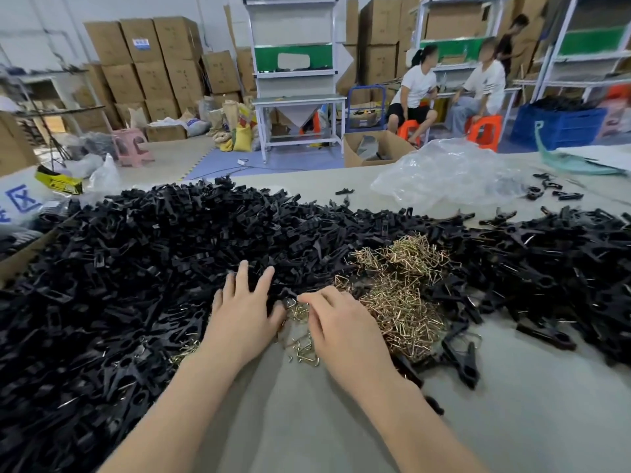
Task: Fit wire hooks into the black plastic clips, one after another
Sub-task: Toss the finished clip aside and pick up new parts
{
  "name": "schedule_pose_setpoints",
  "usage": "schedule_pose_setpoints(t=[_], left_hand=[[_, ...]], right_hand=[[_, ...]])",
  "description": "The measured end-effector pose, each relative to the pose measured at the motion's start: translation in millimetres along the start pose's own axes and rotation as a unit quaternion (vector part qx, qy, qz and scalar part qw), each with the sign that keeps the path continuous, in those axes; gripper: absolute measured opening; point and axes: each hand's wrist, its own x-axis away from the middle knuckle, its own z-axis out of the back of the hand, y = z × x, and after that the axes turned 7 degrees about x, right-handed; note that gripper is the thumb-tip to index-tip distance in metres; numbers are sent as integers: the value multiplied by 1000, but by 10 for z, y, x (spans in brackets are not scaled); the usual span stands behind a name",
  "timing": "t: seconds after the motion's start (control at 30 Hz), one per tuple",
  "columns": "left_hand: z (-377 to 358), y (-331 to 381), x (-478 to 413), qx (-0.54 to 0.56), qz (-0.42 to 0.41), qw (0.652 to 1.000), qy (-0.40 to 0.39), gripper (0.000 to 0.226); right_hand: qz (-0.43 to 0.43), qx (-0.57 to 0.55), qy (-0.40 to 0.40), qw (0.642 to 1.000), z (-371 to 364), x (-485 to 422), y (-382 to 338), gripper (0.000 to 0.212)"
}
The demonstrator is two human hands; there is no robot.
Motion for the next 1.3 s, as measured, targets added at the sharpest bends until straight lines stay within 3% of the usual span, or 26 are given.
schedule_pose_setpoints(t=[0.1, 0.2, 0.37, 0.43, 0.5, 0.6, 0.67, 0.87, 1.03, 1.13, 1.3], left_hand=[[72, 13, -238, -35, 19, 999, -20, 60], [93, -10, -247, -89, -23, 996, 14, 46], [178, -193, -83, -130, -88, 987, 18, 38], [288, -257, -41, -68, -90, 993, 31, 29], [389, -272, 15, 62, -61, 994, 71, 23], [419, -201, 157, 257, -4, 959, 116, 15], [377, -160, 265, 318, 4, 938, 137, 18], [186, -118, 456, 392, 38, 905, 157, 43], [171, -79, 507, 437, 21, 889, 137, 23], [156, 43, 545, 469, -1, 877, 102, 24], [108, 124, 585, 423, -21, 900, 106, 23]], right_hand=[[16, 76, -18, 997, -34, 14, 17, 28], [18, 138, -32, 990, -47, 26, 24, 25], [16, 102, -53, 993, -27, 22, 25, 37], [5, 53, -34, 998, 27, 11, -1, 39], [-16, -10, 13, 1000, 100, 11, -39, 35], [-40, -102, 54, 993, 152, 35, -77, 34], [-52, -173, 55, 982, 152, 69, -142, 35], [-91, -284, -36, 954, -7, 160, -342, 41], [-119, -342, -71, 929, -34, 128, -306, 45], [-146, -392, -73, 905, -14, 87, -309, 39], [-168, -362, -63, 915, -23, 56, -272, 20]])
